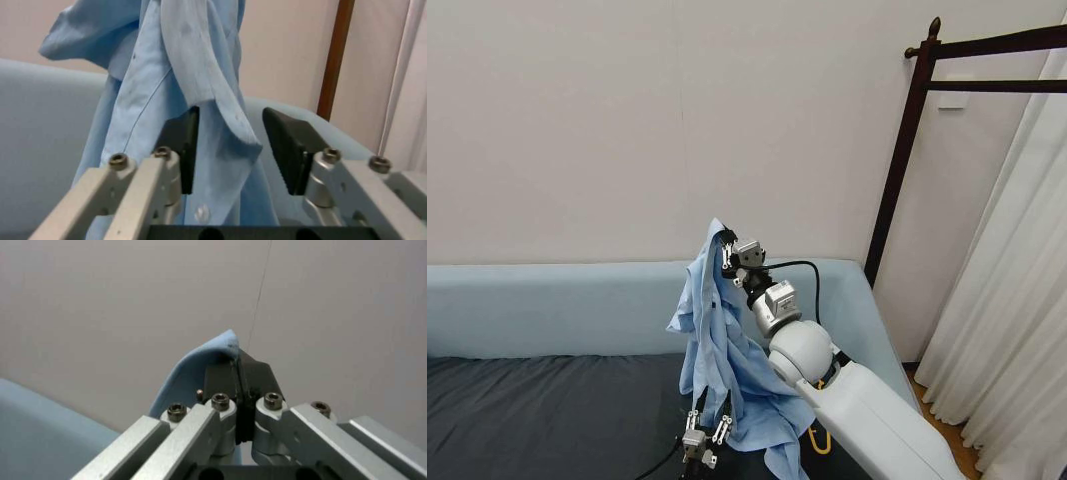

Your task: Pick up the clothes from the sofa and hang them on the clothes hanger.

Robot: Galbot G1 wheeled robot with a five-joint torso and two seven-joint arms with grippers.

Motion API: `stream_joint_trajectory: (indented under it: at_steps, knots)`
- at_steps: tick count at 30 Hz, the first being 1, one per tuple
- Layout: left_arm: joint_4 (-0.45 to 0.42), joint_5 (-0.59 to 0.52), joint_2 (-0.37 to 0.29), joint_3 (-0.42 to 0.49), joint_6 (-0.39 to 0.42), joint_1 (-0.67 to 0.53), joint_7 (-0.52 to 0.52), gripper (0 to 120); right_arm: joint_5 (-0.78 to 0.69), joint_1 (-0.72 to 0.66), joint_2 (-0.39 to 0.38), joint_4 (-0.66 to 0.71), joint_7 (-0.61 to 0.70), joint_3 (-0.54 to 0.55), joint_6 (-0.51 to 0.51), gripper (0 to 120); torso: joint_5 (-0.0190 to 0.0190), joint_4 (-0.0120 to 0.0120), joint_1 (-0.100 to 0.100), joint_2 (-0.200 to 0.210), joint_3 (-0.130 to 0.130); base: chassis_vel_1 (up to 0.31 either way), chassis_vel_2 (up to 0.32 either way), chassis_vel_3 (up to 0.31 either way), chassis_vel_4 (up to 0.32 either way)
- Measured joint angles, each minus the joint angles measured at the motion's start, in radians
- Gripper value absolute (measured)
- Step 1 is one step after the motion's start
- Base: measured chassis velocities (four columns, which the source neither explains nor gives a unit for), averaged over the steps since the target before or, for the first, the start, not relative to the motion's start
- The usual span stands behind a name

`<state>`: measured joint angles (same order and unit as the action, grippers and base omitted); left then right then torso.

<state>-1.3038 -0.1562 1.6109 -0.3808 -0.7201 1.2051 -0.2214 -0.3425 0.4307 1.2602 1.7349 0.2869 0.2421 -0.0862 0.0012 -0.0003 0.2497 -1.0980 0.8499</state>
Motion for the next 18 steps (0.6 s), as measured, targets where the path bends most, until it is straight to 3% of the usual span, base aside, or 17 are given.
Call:
stream_joint_trajectory:
  at_steps: [9,16,18]
  knots:
    - [-0.012,-0.016,-0.053,-0.016,-0.001,-0.016,-0.015,4,0.000,-0.012,0.027,-0.022,0.000,0.019,0.000,0,-0.0004,0.0000,0.000,0.000,0.000,0.000,0.000,0.000,0.000]
    - [-0.100,-0.046,-0.122,-0.026,-0.002,0.019,-0.022,0,0.004,-0.021,0.041,-0.052,0.004,0.018,0.002,0,-0.0004,0.0000,0.000,0.000,0.000,0.000,0.000,0.000,0.000]
    - [-0.179,-0.103,-0.191,-0.035,0.008,0.035,-0.031,0,-0.001,-0.026,0.042,-0.068,0.018,0.011,0.001,0,-0.0007,0.0000,0.000,0.000,0.000,0.000,0.000,0.000,0.000]
